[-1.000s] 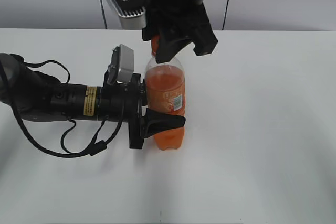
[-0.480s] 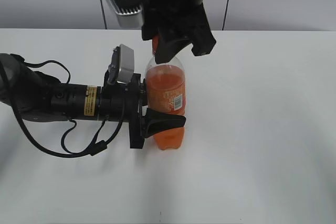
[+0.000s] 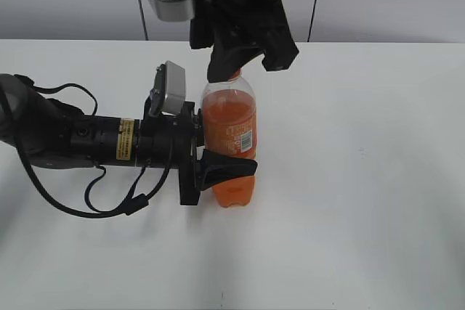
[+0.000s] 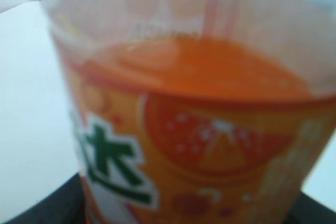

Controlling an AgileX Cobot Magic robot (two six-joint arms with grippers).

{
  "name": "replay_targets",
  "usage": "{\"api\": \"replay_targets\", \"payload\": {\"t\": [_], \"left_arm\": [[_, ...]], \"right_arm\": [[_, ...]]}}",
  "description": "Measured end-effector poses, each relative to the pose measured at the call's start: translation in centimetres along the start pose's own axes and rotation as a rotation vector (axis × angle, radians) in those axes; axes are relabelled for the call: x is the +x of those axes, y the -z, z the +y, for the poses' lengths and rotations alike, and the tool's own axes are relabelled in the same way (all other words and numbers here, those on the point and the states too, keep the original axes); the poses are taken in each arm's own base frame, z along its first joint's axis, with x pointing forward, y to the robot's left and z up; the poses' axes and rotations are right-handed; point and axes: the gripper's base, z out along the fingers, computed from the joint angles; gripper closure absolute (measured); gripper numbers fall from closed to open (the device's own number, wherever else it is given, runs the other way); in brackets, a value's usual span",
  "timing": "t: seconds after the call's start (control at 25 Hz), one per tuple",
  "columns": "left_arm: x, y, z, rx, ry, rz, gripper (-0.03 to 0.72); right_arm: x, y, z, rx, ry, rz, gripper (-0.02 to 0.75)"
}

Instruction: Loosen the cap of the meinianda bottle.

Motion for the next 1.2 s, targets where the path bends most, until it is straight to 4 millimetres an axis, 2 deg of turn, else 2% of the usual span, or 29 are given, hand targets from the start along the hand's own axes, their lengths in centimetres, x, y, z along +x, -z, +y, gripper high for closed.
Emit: {"api": "replay_targets", "payload": {"t": [0.16,0.32,0.56,0.8,1.0,1.2], "left_arm": [[0.0,0.0,0.0,-0.001,0.001,0.000,0.277],[0.0,0.0,0.0,-0.001,0.002,0.000,0.277],[0.0,0.0,0.0,-0.002,0.002,0.001,0.277],[0.0,0.0,0.0,-0.004,0.005,0.002,0.277],[0.1,0.0,0.1,-0.016,0.022,0.013,0.277],[0.1,0.0,0.2,-0.021,0.028,0.015,0.277]], "right_arm": [[-0.1,0.0,-0.1,0.014,-0.063,-0.006,0.384],[-0.4,0.3,-0.9,0.085,-0.255,-0.049,0.384],[-1.7,2.9,-1.8,0.114,-0.524,-0.158,0.384],[-1.9,4.3,-1.8,0.088,-0.898,-0.179,0.384],[-1.2,4.6,-1.9,0.125,-1.278,-0.142,0.384],[-0.5,4.7,-2.0,0.180,-1.564,-0.121,0.384]]}}
